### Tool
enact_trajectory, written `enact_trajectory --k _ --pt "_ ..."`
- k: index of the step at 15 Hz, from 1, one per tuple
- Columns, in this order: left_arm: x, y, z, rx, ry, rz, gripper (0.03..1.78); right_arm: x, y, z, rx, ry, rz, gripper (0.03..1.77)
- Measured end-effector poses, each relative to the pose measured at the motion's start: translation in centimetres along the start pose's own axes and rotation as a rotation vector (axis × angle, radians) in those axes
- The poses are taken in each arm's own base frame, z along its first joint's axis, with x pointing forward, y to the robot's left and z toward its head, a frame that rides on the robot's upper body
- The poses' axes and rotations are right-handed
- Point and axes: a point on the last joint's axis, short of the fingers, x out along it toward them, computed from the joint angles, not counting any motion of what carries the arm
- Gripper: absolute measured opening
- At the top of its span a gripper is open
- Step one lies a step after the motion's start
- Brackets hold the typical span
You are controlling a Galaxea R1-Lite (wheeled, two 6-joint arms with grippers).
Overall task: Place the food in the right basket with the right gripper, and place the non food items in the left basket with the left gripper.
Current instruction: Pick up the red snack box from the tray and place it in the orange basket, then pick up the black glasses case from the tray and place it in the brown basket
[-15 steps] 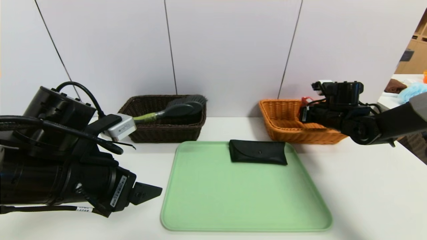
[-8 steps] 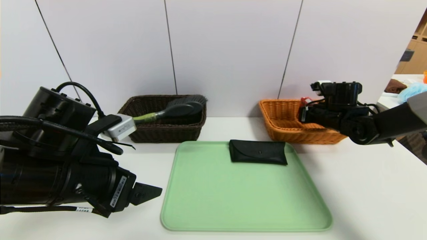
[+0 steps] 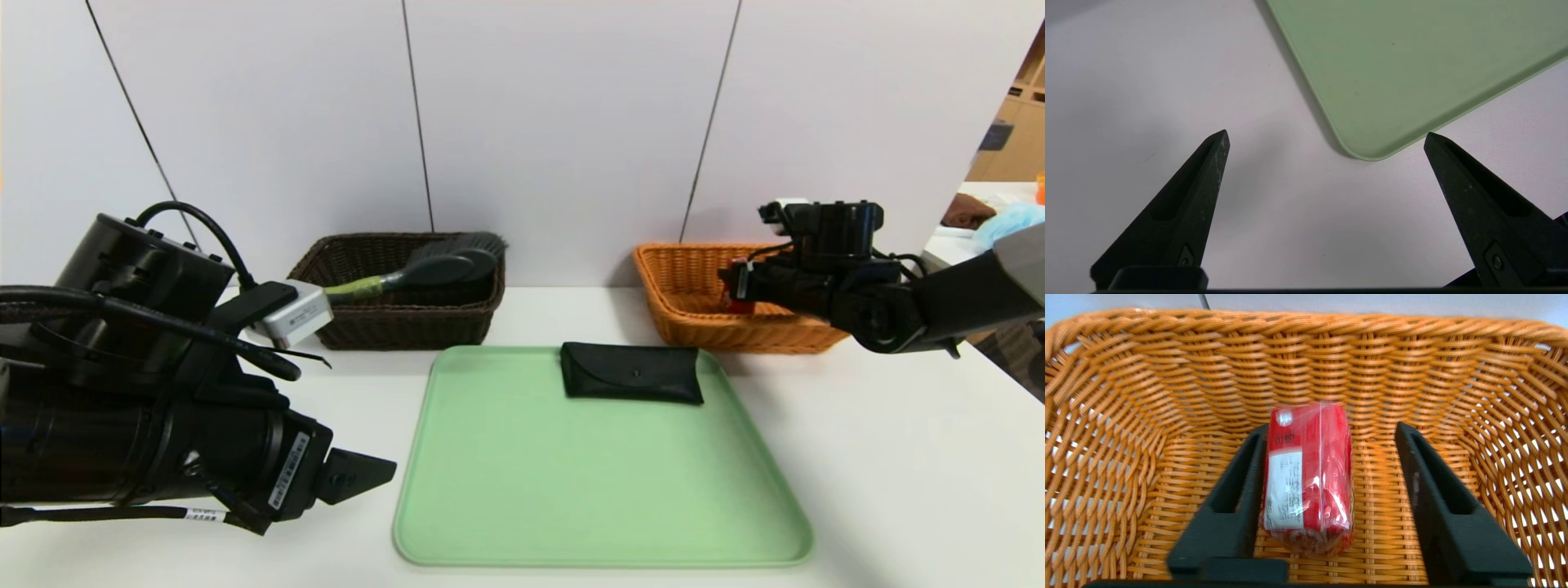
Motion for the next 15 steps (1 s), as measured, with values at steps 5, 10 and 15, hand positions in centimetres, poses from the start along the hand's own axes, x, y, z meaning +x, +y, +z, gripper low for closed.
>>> enact_trajectory --k 5,10,15 --pt "-0.1 0.0 0.0 0.0 -0.005 0.0 1.69 -1.3 -0.1 1.4 0.003 -0.001 0.0 1.38" --pt "-0.4 -0.1 0.2 0.002 -0.04 -0.007 1.69 -5.7 -0.6 4.8 0.006 -0.008 -0.002 1.54" --pt "-0.6 -0.1 0.5 0.007 -0.069 -0.015 1.69 -12.3 -1.0 6.8 0.007 0.057 0.026 1.62"
